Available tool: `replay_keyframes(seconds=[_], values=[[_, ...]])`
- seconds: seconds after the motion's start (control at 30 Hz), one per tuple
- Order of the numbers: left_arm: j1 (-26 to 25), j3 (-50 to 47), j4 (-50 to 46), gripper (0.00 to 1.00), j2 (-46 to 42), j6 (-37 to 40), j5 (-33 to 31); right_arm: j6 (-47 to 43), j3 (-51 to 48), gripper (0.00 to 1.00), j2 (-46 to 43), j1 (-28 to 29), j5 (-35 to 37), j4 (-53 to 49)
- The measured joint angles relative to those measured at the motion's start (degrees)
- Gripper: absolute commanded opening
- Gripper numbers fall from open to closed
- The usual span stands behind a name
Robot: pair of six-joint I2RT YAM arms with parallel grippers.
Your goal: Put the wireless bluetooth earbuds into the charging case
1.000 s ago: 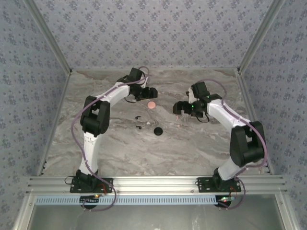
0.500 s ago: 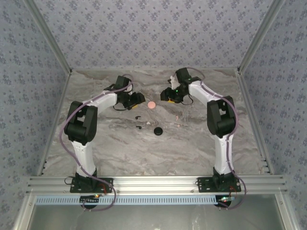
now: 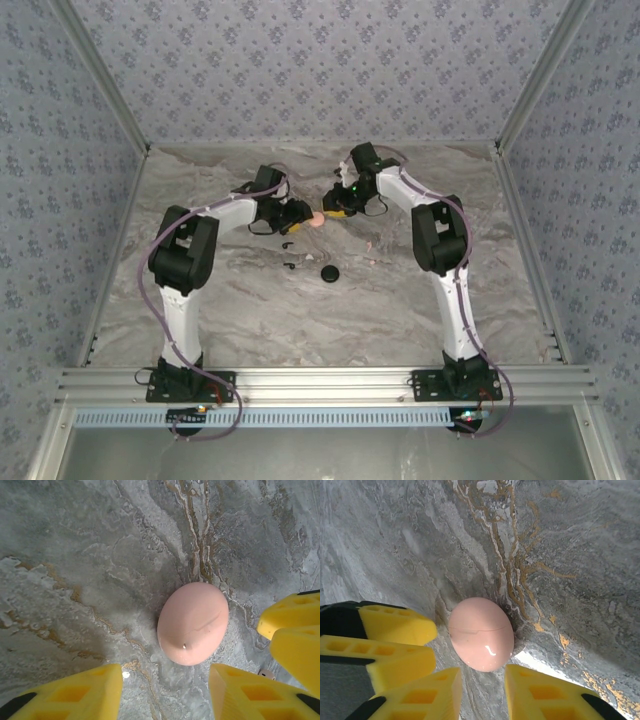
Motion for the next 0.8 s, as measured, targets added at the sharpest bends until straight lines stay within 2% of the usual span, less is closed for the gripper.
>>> replay_keyframes(seconds=[0.4, 0.8], values=[[-0.1, 0.0, 1.3, 0.43, 0.4, -1.2, 0.7, 0.7, 3.6, 0.28, 3.0, 0.0, -0.9, -1.3], [-0.4, 0.0, 3.1, 0.43, 2.0, -2.0, 1.8, 1.3, 5.0, 0.26, 6.2, 0.0, -2.9, -1.8]])
